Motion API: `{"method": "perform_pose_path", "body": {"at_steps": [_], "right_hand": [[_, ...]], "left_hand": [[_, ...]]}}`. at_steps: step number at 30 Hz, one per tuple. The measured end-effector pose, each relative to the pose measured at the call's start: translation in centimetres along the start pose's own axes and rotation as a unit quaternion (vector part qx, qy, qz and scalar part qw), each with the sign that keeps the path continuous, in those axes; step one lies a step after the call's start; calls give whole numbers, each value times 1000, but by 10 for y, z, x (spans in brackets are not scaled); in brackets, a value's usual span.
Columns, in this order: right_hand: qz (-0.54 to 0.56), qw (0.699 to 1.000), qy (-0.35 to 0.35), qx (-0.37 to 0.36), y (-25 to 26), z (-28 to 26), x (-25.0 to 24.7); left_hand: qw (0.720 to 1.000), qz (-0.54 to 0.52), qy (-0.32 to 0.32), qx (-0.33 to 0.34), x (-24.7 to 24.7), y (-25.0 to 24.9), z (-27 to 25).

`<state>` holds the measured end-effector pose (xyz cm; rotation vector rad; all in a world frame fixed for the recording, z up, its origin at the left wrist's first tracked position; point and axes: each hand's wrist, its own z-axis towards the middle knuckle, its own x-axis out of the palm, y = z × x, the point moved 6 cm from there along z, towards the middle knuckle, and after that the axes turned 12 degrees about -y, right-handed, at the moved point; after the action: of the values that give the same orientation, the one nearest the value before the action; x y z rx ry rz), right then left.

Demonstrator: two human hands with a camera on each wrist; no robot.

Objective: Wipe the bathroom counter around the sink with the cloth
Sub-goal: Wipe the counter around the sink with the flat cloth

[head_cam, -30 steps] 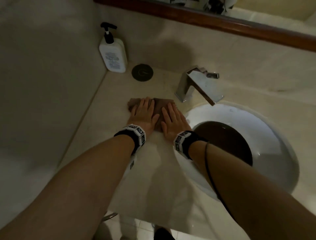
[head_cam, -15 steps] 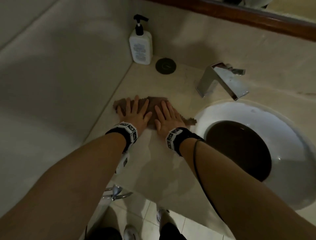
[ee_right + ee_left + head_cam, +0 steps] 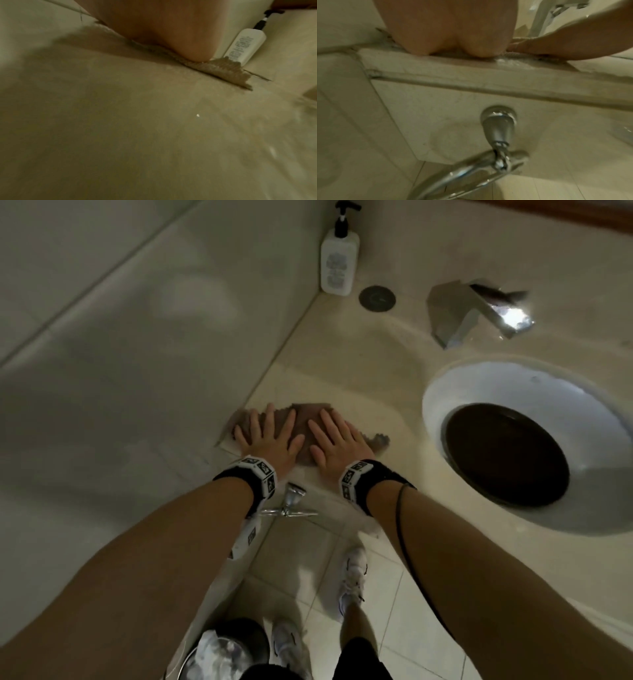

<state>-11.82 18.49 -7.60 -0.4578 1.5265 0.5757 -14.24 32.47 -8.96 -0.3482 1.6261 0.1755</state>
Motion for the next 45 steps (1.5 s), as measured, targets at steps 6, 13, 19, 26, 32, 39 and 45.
{"method": "perform_pose_path", "body": {"at_steps": [6, 13, 19, 26, 32, 39, 45], "right_hand": [[-8, 997, 0, 71, -24, -76, -5], [-30, 989, 15, 142, -89, -150, -9], [-10, 984, 17, 176, -142, -155, -14], [73, 978, 35, 192, -175, -116, -9], [112, 979, 39, 164, -174, -114, -12], [58, 989, 31, 129, -174, -151, -14], [23, 988, 3, 153, -171, -208, -16]], "left_hand": [[996, 18, -19, 89, 5, -53, -44], [977, -15, -18, 212, 14, -150, -73], [972, -3, -27, 235, 18, -211, -53], [976, 9, -19, 216, 21, -235, 1], [987, 28, -8, 160, 22, -233, 0], [987, 21, -23, 161, 21, -236, -49], [976, 5, -28, 214, 25, -251, -97]]}}
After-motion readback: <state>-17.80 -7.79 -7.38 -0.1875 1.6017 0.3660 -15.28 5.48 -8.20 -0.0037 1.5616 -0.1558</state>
